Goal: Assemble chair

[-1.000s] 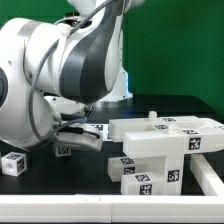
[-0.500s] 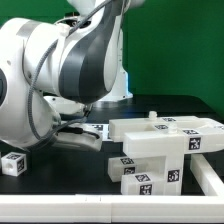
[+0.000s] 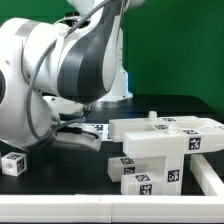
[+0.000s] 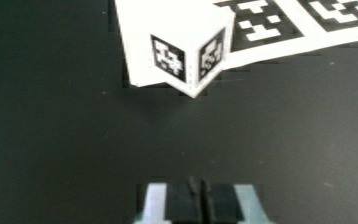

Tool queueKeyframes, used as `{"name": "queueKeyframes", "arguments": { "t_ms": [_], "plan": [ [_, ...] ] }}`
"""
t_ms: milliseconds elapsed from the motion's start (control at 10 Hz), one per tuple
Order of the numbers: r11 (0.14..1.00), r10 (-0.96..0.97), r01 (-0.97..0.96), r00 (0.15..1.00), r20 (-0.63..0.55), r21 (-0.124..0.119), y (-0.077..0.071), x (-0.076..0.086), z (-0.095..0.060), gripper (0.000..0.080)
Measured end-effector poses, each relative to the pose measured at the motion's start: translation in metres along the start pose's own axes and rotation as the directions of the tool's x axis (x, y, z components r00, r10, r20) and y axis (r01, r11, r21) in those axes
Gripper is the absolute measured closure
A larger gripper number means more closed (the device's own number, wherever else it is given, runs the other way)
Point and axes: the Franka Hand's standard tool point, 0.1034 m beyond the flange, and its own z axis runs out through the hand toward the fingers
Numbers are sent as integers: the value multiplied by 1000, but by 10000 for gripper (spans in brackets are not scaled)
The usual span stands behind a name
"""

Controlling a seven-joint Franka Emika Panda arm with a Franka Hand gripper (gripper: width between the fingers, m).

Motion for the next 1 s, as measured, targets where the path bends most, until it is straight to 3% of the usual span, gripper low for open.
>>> {"name": "queueKeyframes", "arguments": {
  "t_ms": [100,200,300,400,600,700,800,1000],
  "plan": [
    [1000,11,-12,999,32,19,5,-18,-6,798],
    [999,24,-26,998,51,38,12,-33,-11,712],
    [998,30,-34,997,70,53,16,-47,-12,576],
    [998,28,-33,997,73,62,15,-54,-13,576],
    [998,31,-35,997,73,59,16,-50,-10,262],
    [998,31,-36,997,73,59,16,-50,-10,262],
    [998,34,-38,997,73,58,16,-50,-9,170],
    [996,78,-80,996,48,38,4,-38,8,156]
  ]
}}
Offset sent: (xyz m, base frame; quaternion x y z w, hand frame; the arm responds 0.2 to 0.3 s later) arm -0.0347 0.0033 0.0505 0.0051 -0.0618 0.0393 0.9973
